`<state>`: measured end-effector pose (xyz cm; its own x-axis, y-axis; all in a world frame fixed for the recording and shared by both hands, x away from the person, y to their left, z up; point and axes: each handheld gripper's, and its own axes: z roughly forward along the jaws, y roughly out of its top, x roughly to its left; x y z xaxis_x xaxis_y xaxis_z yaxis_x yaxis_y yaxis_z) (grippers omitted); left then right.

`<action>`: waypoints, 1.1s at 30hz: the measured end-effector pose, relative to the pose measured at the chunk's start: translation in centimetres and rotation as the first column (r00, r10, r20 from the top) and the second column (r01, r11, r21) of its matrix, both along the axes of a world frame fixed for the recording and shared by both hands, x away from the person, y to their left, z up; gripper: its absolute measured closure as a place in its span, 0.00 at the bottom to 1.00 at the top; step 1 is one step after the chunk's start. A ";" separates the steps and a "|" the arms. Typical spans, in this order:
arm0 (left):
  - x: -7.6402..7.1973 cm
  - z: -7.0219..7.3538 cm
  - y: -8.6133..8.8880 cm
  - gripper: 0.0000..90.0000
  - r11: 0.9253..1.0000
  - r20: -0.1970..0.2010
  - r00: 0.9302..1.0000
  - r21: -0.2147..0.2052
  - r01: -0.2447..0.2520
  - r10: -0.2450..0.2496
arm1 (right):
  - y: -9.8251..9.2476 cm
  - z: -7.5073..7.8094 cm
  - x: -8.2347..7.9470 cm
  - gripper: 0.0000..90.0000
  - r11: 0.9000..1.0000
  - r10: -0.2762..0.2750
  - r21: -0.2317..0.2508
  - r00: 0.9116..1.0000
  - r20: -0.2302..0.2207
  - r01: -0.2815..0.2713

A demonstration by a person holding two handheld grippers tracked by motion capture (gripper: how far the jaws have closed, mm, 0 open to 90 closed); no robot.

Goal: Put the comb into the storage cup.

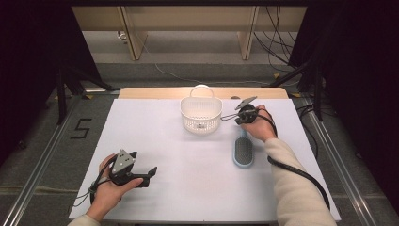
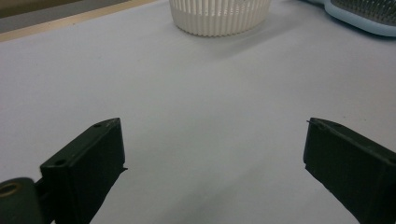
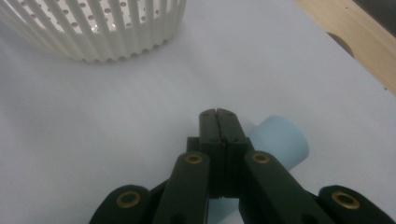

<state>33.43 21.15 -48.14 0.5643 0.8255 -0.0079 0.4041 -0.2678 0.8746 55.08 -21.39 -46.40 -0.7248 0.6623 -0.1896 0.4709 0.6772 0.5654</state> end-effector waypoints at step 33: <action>-0.1 0.0 -0.2 0.06 1.000 0.000 1.000 0.005 0.005 -0.005 | -6.8 0.6 -7.5 1.00 0.981 -0.182 -0.101 0.961 -0.207 0.164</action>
<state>33.35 20.92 -48.12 0.5687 0.8226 -0.0042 0.4029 -0.2741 0.8732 47.61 -28.17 -45.80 -0.6302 0.7698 -0.1010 0.6891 0.6145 0.3841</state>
